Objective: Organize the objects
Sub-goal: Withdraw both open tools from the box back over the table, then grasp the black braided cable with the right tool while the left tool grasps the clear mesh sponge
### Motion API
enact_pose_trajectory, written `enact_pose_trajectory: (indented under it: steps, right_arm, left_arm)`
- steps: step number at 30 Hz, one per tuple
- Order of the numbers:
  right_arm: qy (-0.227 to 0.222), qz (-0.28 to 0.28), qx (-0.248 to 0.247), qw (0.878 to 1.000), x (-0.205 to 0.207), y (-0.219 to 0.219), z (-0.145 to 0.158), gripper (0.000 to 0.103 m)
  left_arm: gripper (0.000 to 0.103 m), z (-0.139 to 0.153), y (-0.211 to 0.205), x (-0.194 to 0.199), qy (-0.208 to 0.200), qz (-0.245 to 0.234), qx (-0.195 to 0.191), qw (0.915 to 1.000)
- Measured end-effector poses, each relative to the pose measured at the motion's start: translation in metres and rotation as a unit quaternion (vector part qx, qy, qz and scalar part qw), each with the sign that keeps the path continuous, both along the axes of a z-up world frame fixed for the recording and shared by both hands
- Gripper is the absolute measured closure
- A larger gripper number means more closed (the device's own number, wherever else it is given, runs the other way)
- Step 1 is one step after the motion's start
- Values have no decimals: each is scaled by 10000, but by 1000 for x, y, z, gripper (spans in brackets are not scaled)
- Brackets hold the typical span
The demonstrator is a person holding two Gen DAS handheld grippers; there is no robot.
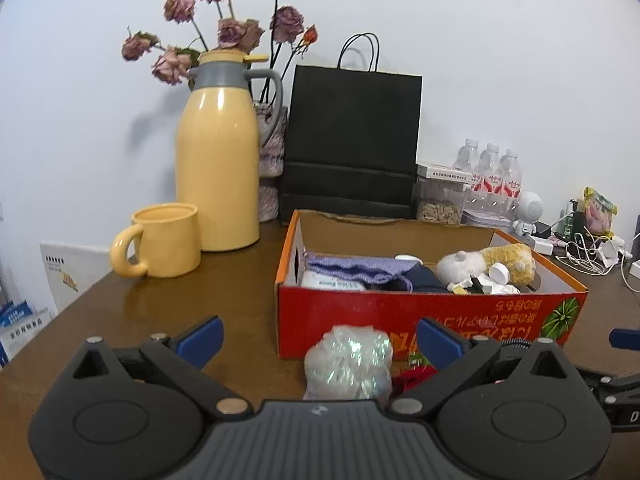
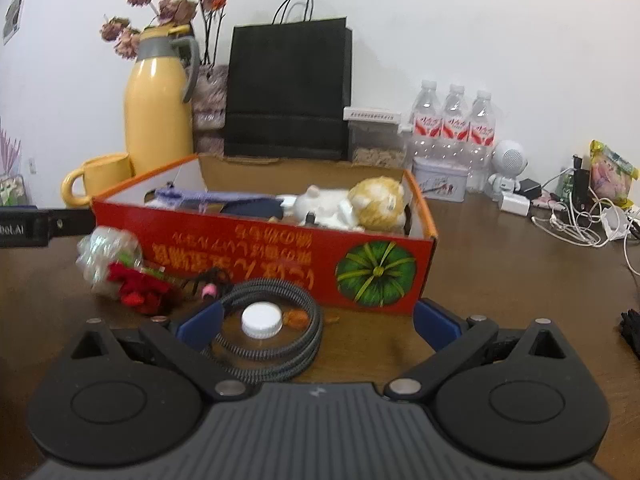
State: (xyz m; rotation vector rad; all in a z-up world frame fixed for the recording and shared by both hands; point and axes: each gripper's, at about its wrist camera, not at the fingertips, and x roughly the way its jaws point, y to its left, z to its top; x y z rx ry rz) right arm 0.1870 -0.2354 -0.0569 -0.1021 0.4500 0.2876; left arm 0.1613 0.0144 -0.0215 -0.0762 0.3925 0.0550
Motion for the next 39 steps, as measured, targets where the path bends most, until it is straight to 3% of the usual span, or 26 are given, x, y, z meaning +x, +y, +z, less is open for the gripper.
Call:
enact_pose_trajectory:
  steps: [13,25,27,28,29,39]
  right_arm:
    - [510,311,-167,9981,4,20,-7,0]
    - [970,630,-464,9922,46,42,-18,0]
    - [1091,686,-311,9912,50,39,-18,0]
    - [1142,688,-249,9908,52,38,-19,1]
    - [1158,660,-180,9909,53,35,-19,9]
    - [387,678,-89,9969,23,29,-6,13]
  left_arm:
    - [0,-12,-7,0,531,-184,202,9982]
    - [0,-21,1,13,959,-74,14,9954]
    - [0,-22,2,15,1006,-59,-12,9949]
    - [0,-23,2,16,1030,-48,-17,9947]
    - [0,-24,3,17,1052,-36,-21,9944]
    - [0,-27,6,21,1145,103,-63,9933]
